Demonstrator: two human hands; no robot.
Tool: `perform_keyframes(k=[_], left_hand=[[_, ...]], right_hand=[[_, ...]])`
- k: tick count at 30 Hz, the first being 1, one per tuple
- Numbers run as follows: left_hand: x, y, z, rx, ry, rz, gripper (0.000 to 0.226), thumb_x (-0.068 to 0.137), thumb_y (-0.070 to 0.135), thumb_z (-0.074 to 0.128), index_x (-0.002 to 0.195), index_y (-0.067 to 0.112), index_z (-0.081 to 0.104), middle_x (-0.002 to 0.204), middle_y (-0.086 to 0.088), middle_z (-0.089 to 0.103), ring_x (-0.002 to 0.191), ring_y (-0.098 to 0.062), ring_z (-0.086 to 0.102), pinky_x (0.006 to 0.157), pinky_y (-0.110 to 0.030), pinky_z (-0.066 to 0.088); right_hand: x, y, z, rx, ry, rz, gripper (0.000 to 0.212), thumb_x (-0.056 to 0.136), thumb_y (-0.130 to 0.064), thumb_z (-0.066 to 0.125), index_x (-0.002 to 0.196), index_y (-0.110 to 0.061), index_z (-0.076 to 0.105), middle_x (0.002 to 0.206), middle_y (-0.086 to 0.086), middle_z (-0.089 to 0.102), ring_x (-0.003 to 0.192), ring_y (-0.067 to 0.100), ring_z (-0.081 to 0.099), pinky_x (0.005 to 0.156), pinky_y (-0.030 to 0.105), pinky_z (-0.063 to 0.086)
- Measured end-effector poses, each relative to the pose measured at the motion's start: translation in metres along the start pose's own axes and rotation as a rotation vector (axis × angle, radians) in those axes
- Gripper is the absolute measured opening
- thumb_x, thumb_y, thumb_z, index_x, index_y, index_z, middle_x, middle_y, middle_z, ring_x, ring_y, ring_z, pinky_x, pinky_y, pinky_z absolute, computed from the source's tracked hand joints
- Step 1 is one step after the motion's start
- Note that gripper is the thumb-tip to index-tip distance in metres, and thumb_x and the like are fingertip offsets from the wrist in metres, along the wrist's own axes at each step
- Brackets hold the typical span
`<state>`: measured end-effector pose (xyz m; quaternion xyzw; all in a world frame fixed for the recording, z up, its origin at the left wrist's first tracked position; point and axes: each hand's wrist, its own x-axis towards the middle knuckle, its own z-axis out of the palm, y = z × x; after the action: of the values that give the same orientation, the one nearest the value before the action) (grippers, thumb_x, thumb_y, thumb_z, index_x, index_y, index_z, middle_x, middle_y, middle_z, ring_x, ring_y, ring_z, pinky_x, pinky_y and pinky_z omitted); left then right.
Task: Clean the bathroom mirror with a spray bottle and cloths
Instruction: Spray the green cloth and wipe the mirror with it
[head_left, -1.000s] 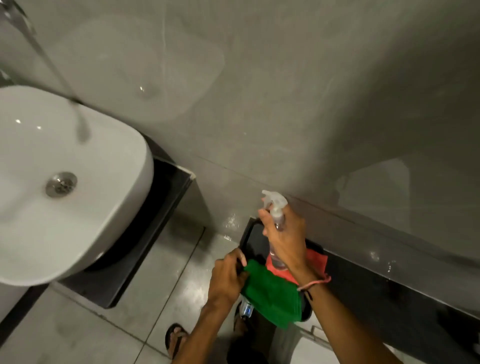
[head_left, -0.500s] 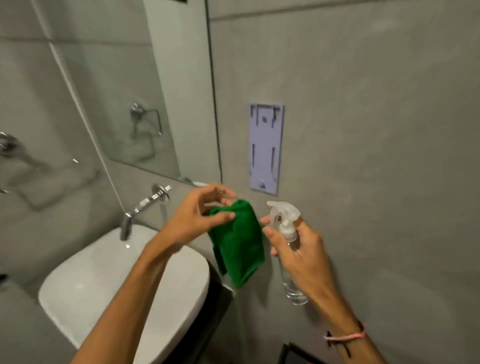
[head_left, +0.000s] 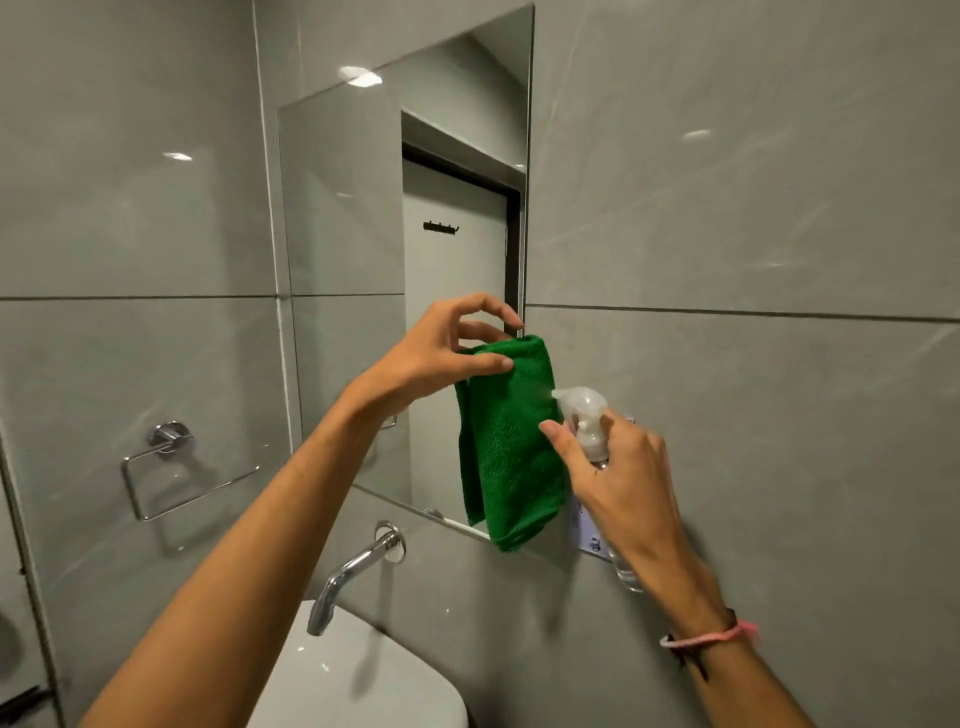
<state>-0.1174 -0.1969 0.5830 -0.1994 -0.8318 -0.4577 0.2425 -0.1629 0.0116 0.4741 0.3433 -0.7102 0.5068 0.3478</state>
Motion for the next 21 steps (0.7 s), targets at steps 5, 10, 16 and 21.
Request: perform_keyframes(k=[5,10,16,21], left_hand=[[-0.003,0.003,-0.003,-0.070,0.006,0.029,0.034,0.085,-0.002,0.075,0.115,0.009,0.062,0.100,-0.008,0.072,0.097,-0.016,0.072,0.083,-0.032,0.063],[-0.012,-0.004,0.009,-0.112,-0.041,0.030,0.035,0.085,-0.001,0.074,0.116,0.009,0.061,0.105,-0.004,0.070,0.101,-0.017,0.072,0.082,-0.029,0.061],[-0.023,-0.019,0.026,-0.178,-0.073,0.007,0.035,0.084,0.000,0.077,0.111,0.017,0.063,0.097,0.003,0.076,0.098,-0.012,0.073,0.081,-0.026,0.061],[-0.042,-0.036,0.051,-0.213,-0.104,-0.017,0.037,0.084,0.002,0.077,0.115,0.013,0.061,0.100,0.003,0.073,0.099,-0.012,0.071,0.085,-0.031,0.063]], right_hand=[[-0.029,0.014,0.003,-0.028,-0.008,-0.045,0.059,0.088,-0.064,0.056,0.110,-0.013,0.077,0.083,-0.006,0.070,0.069,0.013,0.066,0.060,0.032,0.057],[-0.064,0.020,-0.005,-0.164,-0.062,0.024,0.071,0.087,-0.069,0.050,0.113,-0.010,0.079,0.076,0.008,0.072,0.062,0.027,0.064,0.058,0.043,0.057],[-0.119,0.041,-0.018,-0.252,-0.159,0.073,0.062,0.093,-0.066,0.050,0.113,-0.015,0.079,0.079,0.000,0.066,0.063,0.019,0.060,0.058,0.027,0.050],[-0.197,0.068,-0.027,-0.236,-0.153,0.239,0.060,0.098,-0.064,0.046,0.110,-0.014,0.078,0.079,-0.004,0.059,0.064,0.013,0.056,0.061,0.021,0.044]])
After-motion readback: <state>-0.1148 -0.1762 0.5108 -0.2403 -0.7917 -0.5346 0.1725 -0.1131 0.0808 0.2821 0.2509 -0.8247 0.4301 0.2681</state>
